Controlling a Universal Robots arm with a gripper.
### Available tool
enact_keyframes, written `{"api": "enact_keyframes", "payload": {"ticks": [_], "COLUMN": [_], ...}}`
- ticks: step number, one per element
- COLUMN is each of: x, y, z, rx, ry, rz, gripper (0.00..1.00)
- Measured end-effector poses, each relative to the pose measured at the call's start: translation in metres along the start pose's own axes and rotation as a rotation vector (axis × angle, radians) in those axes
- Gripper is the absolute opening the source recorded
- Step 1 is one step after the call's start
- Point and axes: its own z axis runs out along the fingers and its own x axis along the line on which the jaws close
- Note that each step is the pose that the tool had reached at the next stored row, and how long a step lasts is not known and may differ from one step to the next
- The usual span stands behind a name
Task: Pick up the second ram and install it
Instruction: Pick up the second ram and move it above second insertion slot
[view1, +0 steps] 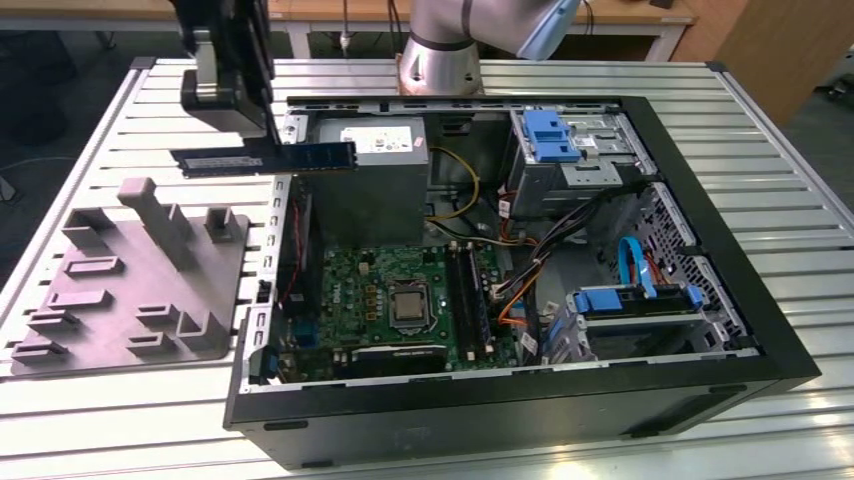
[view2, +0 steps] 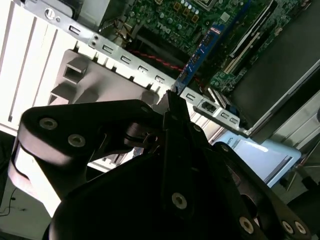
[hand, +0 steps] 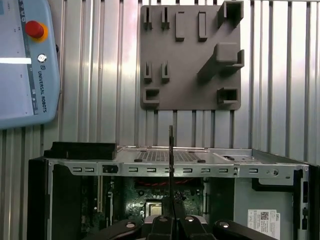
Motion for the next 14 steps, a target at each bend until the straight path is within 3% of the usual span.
{"api": "enact_keyframes", "payload": {"ticks": [14], "x": [0.0003], "y": [-0.0323], "z": [0.0013], "rx": [0.0000], "ry": [0.0001], "rz": [0.000], "gripper": [0.11]}}
